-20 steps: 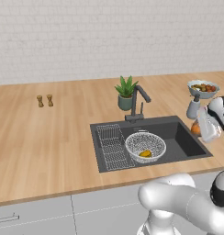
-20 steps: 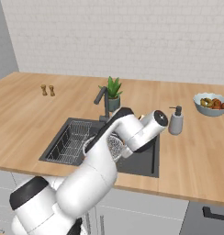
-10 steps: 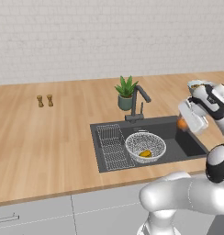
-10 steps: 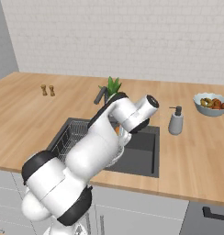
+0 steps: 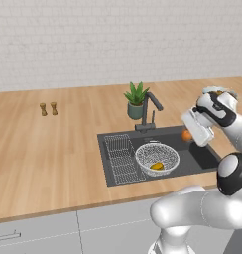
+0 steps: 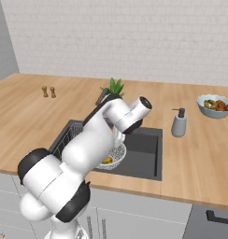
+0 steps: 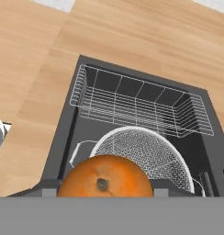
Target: Put the colander in the sink, put the tangerine, mango in the colander, and turn on the sink faucet and pour water over the colander.
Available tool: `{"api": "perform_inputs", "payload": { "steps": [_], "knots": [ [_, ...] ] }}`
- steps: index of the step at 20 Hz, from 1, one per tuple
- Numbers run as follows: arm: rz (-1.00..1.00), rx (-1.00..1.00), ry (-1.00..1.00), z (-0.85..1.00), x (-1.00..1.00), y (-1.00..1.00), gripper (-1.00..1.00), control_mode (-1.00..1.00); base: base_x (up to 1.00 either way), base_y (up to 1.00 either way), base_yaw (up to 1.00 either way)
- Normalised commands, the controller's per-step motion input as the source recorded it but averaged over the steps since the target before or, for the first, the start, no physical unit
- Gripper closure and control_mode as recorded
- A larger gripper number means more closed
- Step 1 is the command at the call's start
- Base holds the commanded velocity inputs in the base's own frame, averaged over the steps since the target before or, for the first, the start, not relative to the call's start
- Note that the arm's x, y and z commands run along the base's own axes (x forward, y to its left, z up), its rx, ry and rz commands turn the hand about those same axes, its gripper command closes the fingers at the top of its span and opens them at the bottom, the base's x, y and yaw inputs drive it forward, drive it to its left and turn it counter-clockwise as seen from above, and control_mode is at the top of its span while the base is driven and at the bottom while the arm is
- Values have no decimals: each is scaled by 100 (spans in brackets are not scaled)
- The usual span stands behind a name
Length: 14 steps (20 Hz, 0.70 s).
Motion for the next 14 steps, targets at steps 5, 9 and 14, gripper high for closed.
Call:
{"api": "perform_inputs", "payload": {
  "steps": [5,9,14],
  "knots": [
    [0,0,0,-50,0,36,100,-100,0,0,0],
    [0,0,-2,-60,0,5,100,-100,0,0,0],
    [4,2,-6,-35,2,0,100,-100,0,0,0]
  ]
}}
